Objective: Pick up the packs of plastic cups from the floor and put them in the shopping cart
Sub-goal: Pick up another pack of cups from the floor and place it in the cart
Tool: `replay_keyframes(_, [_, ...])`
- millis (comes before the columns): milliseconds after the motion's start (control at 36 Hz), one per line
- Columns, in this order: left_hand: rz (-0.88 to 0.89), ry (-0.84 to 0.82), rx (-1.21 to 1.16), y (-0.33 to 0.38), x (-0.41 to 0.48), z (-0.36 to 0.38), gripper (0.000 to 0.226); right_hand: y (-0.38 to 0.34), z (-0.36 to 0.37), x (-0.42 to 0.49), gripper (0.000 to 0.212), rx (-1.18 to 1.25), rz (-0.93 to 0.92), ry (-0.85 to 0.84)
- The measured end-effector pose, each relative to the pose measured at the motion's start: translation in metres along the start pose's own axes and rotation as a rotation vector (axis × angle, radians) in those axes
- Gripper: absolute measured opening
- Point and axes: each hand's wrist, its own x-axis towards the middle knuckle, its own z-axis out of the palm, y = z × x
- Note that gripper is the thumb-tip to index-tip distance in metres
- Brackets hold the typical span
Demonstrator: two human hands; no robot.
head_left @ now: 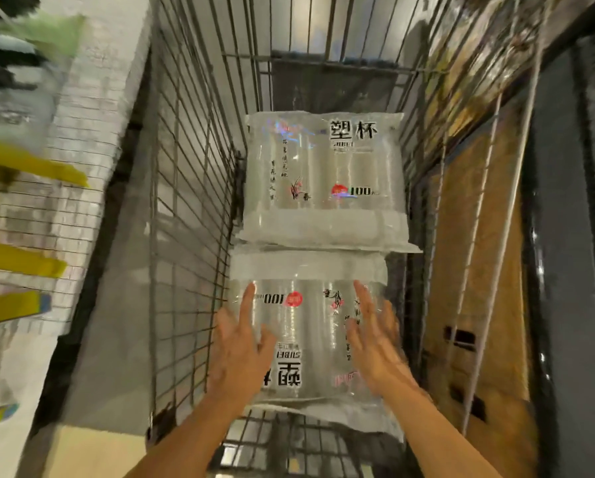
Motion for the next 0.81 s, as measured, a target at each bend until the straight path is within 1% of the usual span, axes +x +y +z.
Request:
replay_keyframes(56, [0.009,0.003,-0.019,0.002,0.0,0.0,0.076,0.002,-0.004,-0.001,0.063,0.043,0.005,-0.014])
replay_keyframes(111, [0.008,-0.013,-0.047,0.005,0.001,-0.002,0.076,0.002,-0.009,-0.002,0.062,0.035,-0.014,-0.049])
replay_keyframes(222, [-0.033,-0.103,-0.067,0.017,-0.006,-0.019,0.075,-0.014,-0.026,-0.008,0.063,-0.036,0.01,-0.099])
replay_keyframes(306, [-0.009,-0.17,0.039,0.028,-0.011,-0.048,0.069,-0.035,-0.049,-0.02,0.067,-0.145,0.07,-0.155])
replay_keyframes(361, [0.014,-0.175,0.119,0.041,-0.01,-0.074,0.063,-0.048,-0.071,-0.025,0.071,-0.242,0.037,-0.167])
replay_keyframes(417, [0.052,-0.178,0.184,0.06,-0.005,-0.106,0.056,-0.068,-0.1,-0.027,0.073,-0.286,-0.004,-0.175])
replay_keyframes(472, [0.113,-0.205,0.218,0.086,-0.005,-0.147,0.051,-0.103,-0.137,-0.034,0.072,-0.32,-0.052,-0.153])
replay_keyframes(556, [0.213,-0.165,0.208,0.122,-0.008,-0.207,0.037,-0.158,-0.187,-0.05,0.062,-0.396,-0.132,-0.055])
replay_keyframes(639, [0.317,-0.037,0.264,0.154,-0.026,-0.271,0.031,-0.212,-0.231,-0.082,0.054,-0.468,-0.206,0.027])
replay_keyframes(694, [0.377,0.02,0.314,0.174,-0.042,-0.306,0.028,-0.244,-0.255,-0.101,0.05,-0.504,-0.264,0.061])
replay_keyframes(778, [0.425,0.095,0.367,0.199,-0.067,-0.354,0.021,-0.29,-0.289,-0.125,0.043,-0.576,-0.35,0.108])
replay_keyframes(806, [0.431,0.122,0.378,0.204,-0.074,-0.368,0.022,-0.305,-0.299,-0.132,0.039,-0.599,-0.377,0.117])
